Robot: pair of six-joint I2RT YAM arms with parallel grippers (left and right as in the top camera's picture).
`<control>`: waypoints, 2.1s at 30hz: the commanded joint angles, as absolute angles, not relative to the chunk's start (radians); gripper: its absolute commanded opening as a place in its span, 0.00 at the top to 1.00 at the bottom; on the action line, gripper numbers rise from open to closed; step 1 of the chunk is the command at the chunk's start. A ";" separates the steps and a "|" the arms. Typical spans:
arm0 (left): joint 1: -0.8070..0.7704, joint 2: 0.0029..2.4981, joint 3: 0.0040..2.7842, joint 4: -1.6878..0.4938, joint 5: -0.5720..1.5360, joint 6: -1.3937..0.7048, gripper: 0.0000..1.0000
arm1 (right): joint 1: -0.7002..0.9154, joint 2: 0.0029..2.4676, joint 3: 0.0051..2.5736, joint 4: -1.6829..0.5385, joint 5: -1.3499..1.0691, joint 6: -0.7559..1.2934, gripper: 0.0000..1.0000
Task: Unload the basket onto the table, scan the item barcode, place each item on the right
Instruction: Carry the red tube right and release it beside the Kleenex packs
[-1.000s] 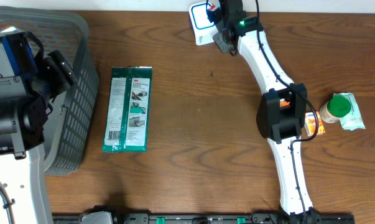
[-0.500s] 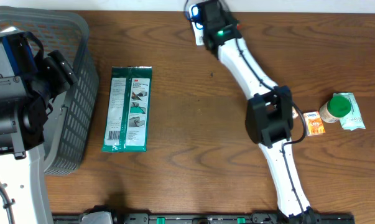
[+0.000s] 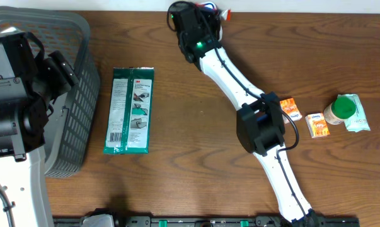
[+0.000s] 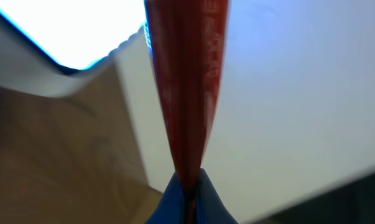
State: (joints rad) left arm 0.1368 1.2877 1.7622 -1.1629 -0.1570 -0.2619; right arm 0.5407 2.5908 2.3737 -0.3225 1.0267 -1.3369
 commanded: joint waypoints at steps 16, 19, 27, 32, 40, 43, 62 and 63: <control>0.141 1.287 1.769 -1.163 -0.166 -0.263 0.12 | 0.550 2.750 2.374 -0.195 1.252 -1.624 0.99; 0.141 1.287 1.769 -1.163 -0.166 -0.263 0.12 | 0.562 2.751 2.374 -0.195 1.248 -1.624 0.99; 0.141 1.287 1.769 -1.163 -0.166 -0.263 0.12 | 0.576 2.751 2.374 -0.192 1.236 -1.532 0.99; 0.141 1.287 1.769 -1.163 -0.166 -0.263 0.12 | 0.563 2.684 2.374 -0.109 1.241 -1.362 0.99; 0.141 1.287 1.769 -1.163 -0.166 -0.263 0.12 | 0.558 2.460 2.374 -0.282 1.312 -0.990 0.99; 0.141 1.287 1.769 -1.163 -0.166 -0.263 0.12 | 0.563 2.370 2.374 -0.501 1.348 -0.758 0.99; 0.141 1.287 1.769 -1.163 -0.166 -0.263 0.12 | 0.308 2.035 2.270 -1.698 0.250 0.179 0.99; 0.141 1.287 1.769 -1.163 -0.166 -0.263 0.12 | 0.290 2.035 2.238 -1.697 0.255 0.187 0.99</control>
State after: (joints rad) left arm 0.1368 1.2877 1.7622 -1.1629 -0.1574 -0.2619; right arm 0.3351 2.0319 2.3089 -1.6951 0.3511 0.1112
